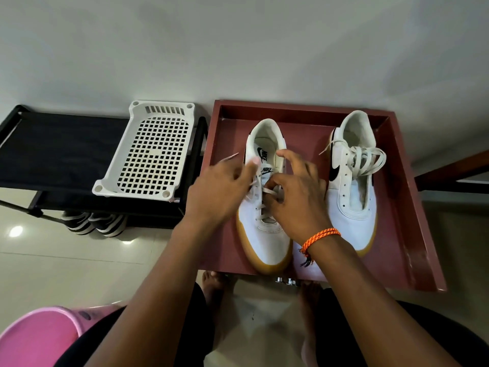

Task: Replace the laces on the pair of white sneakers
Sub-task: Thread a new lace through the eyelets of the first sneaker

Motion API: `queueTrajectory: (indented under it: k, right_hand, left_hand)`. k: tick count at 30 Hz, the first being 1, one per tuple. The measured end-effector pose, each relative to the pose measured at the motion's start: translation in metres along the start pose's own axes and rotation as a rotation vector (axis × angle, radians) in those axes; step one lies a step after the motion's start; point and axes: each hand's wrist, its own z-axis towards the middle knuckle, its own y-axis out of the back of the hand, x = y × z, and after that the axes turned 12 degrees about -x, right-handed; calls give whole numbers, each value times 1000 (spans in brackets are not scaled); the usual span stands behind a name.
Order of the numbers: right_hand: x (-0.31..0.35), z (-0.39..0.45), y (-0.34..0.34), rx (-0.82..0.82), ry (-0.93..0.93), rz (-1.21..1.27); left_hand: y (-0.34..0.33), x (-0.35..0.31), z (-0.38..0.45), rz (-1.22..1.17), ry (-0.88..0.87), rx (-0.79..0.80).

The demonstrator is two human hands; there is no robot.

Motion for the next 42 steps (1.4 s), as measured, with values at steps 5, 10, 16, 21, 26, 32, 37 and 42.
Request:
queueTrajectory:
  k: [5,10,16,21,26,32,37,42]
  right_hand:
    - [0,0,0,-2,1,5]
    - [0,0,3,25,-7,-31]
    - [1,1,5,27,-8,-26]
    - [2,1,5,33,-17,-31]
    - [1,0,4,25,5,-27]
    - [0,0,2,14,8,-21]
    - [-1,1,2,7,27,-23]
    - [1,-1,4,-33,62,97]
  left_hand:
    - [-15,13,4,5,-92,91]
    - [-2,-1,6,-523,47,90]
    - [22,-15,4,-1157,302,188]
    - [28,-12,5,-1418,414,161]
    - [25,-9,10,-1058,416,-24]
    - [-2,13,7,72,-50,135]
    - [-1,13,13,-57,-122,93]
    - [9,8,13,-357,101,-64]
